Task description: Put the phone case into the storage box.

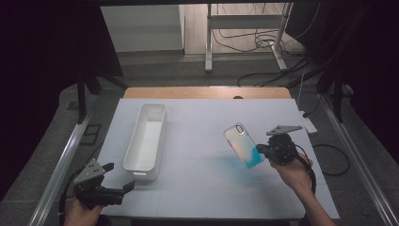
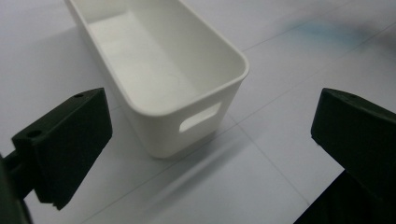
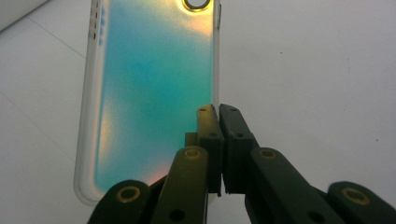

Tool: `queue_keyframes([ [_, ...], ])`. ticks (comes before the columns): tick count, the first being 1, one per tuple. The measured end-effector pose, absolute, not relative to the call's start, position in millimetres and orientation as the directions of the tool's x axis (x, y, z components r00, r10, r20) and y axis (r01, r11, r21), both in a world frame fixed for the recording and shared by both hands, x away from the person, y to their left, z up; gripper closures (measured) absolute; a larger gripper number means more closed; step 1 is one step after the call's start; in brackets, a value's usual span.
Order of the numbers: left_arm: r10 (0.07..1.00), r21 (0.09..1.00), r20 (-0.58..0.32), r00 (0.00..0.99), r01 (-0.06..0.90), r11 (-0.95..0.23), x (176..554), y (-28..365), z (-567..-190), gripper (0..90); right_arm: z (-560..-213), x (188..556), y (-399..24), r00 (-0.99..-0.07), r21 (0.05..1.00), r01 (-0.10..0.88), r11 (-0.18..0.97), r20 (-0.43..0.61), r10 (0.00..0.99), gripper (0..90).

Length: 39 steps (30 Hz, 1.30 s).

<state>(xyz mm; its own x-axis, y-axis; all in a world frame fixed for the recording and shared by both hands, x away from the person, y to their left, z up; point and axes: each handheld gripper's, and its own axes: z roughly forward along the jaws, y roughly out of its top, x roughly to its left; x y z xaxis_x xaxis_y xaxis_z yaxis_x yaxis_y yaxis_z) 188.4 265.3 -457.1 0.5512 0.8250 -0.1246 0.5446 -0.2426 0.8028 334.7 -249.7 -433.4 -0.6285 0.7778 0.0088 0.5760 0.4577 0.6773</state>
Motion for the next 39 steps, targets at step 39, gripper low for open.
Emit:
queue_keyframes([
  [39,0.715,0.814,-0.207,0.667,0.523,-0.253,266.5,196.1,-425.9,0.0,-420.4,325.5,-234.0,-0.659,0.752,0.483,0.449,-0.026,0.751,87.8],
])
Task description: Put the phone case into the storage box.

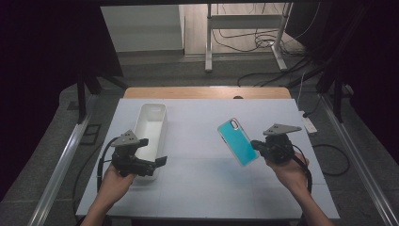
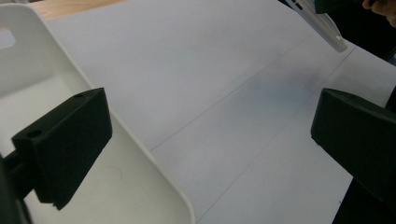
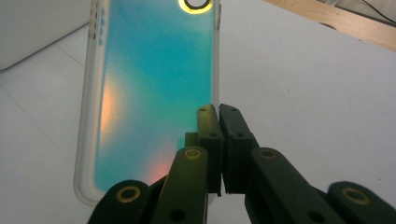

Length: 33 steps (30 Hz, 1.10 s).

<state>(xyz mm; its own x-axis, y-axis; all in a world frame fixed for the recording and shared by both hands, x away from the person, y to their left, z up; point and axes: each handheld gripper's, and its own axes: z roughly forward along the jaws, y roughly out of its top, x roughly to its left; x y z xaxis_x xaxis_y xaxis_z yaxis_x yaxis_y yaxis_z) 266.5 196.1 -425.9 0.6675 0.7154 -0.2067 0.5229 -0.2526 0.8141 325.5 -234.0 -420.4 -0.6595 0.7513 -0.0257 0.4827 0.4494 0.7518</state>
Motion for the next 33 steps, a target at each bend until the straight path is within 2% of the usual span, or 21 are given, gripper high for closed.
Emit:
queue_keyframes([
  [20,0.658,0.809,-0.229,0.717,0.516,-0.28,288.7,163.4,-420.0,0.0,-418.1,321.8,-224.2,-0.672,0.761,0.456,0.461,-0.045,0.74,87.8],
  [33,0.616,0.809,-0.283,0.735,0.528,-0.259,302.1,145.0,-419.9,0.0,-416.9,319.7,-217.0,-0.68,0.769,0.44,0.464,-0.052,0.731,87.8],
])
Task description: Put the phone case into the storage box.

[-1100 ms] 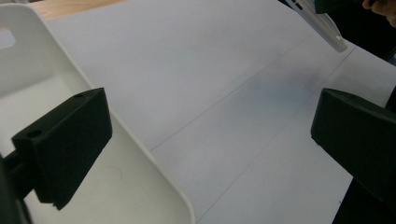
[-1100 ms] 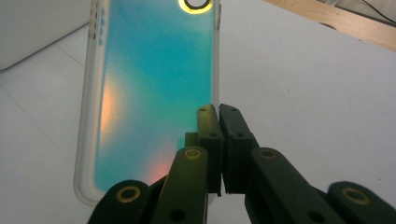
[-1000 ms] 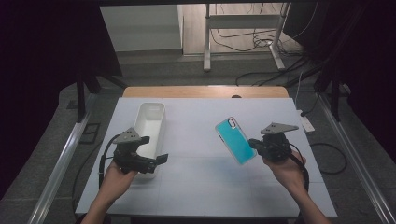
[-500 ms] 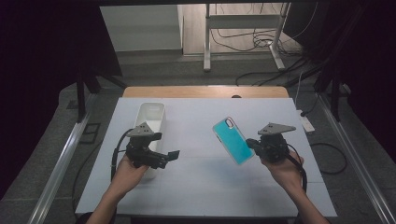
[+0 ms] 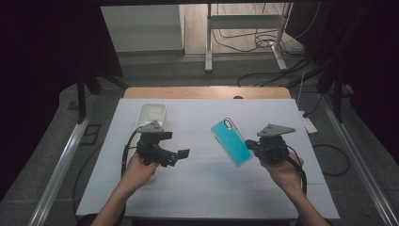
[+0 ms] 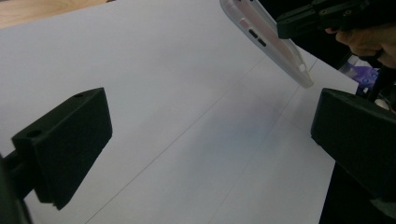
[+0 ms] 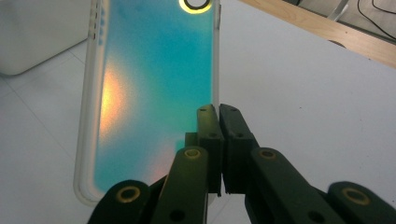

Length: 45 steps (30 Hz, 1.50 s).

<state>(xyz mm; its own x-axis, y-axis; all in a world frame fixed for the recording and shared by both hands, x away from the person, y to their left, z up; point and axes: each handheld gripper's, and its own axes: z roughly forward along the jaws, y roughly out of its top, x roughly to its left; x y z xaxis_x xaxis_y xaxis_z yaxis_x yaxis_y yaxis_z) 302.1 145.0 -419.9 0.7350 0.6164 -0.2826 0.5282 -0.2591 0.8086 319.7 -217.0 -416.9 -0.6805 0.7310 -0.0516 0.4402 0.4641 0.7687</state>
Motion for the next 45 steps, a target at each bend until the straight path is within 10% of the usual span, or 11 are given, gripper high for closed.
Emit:
queue_keyframes([
  [45,0.535,0.797,-0.389,0.75,0.566,-0.213,313.7,108.6,-432.3,0.0,-416.2,292.6,-171.7,-0.77,0.792,0.344,0.504,-0.069,0.634,87.8],
])
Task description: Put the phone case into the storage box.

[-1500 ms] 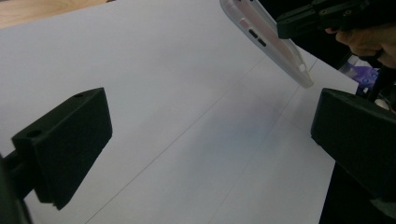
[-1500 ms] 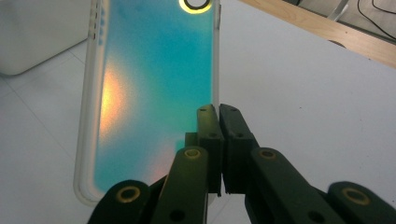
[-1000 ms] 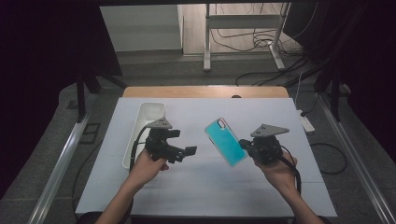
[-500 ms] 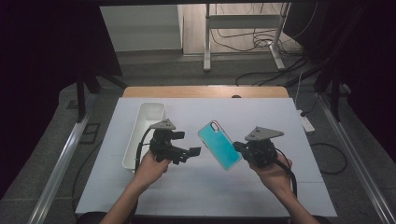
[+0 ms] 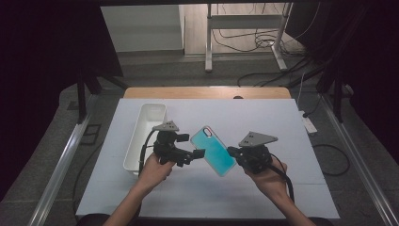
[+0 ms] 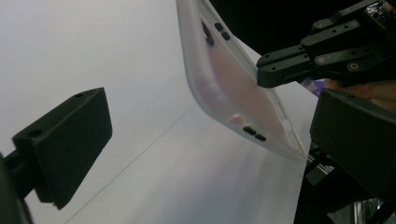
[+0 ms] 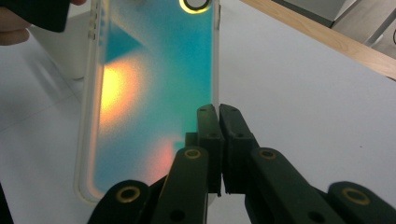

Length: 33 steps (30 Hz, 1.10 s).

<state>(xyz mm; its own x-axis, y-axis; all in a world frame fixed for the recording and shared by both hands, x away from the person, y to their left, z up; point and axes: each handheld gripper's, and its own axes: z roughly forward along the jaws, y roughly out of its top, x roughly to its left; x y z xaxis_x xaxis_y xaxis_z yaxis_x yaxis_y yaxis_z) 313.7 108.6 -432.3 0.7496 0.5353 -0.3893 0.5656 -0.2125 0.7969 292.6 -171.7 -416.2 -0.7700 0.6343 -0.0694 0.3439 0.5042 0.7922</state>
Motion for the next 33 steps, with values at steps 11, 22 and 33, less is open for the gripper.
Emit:
queue_keyframes([
  [11,0.528,0.779,-0.401,0.748,0.582,-0.234,315.6,101.8,-434.8,0.1,-416.6,289.6,-167.9,-0.78,0.797,0.321,0.511,-0.083,0.62,87.8],
  [22,0.505,0.764,-0.442,0.741,0.606,-0.222,318.1,100.9,-435.8,2.0,-416.8,285.1,-161.9,-0.793,0.797,0.303,0.522,-0.093,0.603,87.8],
  [33,0.45,0.732,-0.524,0.723,0.653,-0.196,319.8,105.5,-435.8,41.2,-417.4,282.7,-158.7,-0.797,0.798,0.286,0.53,-0.109,0.594,87.8],
])
